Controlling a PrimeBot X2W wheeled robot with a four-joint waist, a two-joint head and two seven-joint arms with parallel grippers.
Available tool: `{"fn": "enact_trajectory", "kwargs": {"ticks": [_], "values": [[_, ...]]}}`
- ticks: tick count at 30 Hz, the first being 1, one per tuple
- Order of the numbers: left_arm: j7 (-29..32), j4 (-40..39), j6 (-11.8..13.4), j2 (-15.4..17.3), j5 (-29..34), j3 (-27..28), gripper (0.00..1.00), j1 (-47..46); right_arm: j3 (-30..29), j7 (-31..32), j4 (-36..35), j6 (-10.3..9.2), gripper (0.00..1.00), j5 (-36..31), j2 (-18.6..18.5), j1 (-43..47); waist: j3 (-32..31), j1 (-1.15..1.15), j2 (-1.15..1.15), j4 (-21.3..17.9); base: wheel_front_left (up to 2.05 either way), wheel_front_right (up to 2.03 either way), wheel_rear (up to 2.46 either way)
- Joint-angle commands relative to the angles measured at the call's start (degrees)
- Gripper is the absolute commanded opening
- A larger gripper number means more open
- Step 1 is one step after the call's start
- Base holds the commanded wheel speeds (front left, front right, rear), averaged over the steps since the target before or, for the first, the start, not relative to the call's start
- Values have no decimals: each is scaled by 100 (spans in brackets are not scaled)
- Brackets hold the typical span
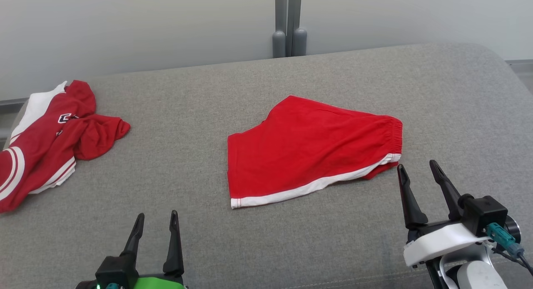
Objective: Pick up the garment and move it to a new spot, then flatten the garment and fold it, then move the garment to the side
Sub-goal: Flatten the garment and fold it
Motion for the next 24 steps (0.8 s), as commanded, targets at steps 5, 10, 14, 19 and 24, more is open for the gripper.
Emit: {"fn": "enact_trajectory", "kwargs": {"ticks": [5,10,14,19,24], "values": [[2,-77,34,25,49,165,100,236,-27,37,-61,0,100,-146,78,184,-92,0,0,4,0,0,0],[2,-84,-20,-14,67,236,100,299,-48,56,-7,0,100,-187,99,185,-105,0,0,43,0,0,0],[2,-56,-60,-46,109,262,100,272,-52,63,24,0,100,-221,114,146,-100,0,0,76,0,0,0],[2,-51,-86,-79,141,292,100,247,-45,74,56,0,100,-232,119,109,-82,0,0,101,0,0,0],[2,-48,-99,-97,179,326,100,257,-60,62,124,-1,100,-252,126,64,-60,0,0,119,0,0,0]]}}
